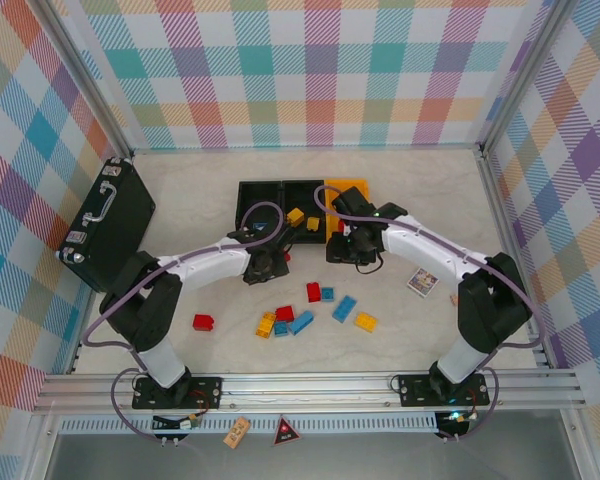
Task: Sort the legos into containers by color
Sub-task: Pick up the lego from the center of the table.
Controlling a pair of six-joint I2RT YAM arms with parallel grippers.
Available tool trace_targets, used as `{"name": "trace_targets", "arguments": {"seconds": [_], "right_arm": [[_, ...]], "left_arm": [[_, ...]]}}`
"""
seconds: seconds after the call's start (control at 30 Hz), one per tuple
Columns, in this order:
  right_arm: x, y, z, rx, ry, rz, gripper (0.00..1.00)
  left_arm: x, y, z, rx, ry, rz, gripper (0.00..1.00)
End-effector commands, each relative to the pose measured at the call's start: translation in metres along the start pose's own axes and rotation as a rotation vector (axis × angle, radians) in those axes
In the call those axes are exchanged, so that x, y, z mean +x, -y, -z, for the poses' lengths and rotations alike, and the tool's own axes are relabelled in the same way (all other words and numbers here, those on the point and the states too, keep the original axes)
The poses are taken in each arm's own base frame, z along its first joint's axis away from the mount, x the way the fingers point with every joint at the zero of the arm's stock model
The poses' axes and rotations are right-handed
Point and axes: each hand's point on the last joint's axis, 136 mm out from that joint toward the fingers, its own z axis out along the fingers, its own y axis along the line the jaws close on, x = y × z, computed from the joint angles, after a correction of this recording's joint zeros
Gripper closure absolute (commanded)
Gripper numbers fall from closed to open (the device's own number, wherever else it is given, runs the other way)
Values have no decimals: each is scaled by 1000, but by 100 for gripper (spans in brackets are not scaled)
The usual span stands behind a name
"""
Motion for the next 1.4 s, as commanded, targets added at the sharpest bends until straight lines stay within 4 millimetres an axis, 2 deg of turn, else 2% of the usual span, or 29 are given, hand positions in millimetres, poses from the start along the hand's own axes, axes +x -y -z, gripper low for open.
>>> {"name": "trace_targets", "arguments": {"seconds": [0.0,0.2,0.3,0.37,0.53,0.7,0.87,0.93,1.07,1.23,1.37], "right_arm": [[1,-2,6,-19,15,-22,55],[2,-1,8,-18,14,-22,56],[2,-1,8,-19,15,-25,56],[3,-2,9,-21,13,-25,56],[3,0,9,-15,15,-26,56],[3,0,8,-15,16,-29,56],[0,-1,10,-18,26,-26,56],[-1,-2,11,-20,29,-25,56],[-2,-4,11,-25,31,-24,56],[-4,-6,13,-30,35,-20,56],[-2,-5,13,-34,36,-29,56]], "left_arm": [[-3,-2,-1,-50,22,8,47],[-9,2,-7,-54,48,5,49],[-12,4,-10,-66,51,-5,56],[-12,5,-11,-71,42,-12,67],[-6,4,-9,-60,19,-20,75],[-5,-1,6,-53,13,-39,77],[-11,-2,34,-23,32,-77,77],[-16,-4,48,-17,55,-94,77],[-27,0,63,45,49,-110,77],[-60,10,72,109,64,-92,77],[-87,23,67,123,82,-98,77]]}}
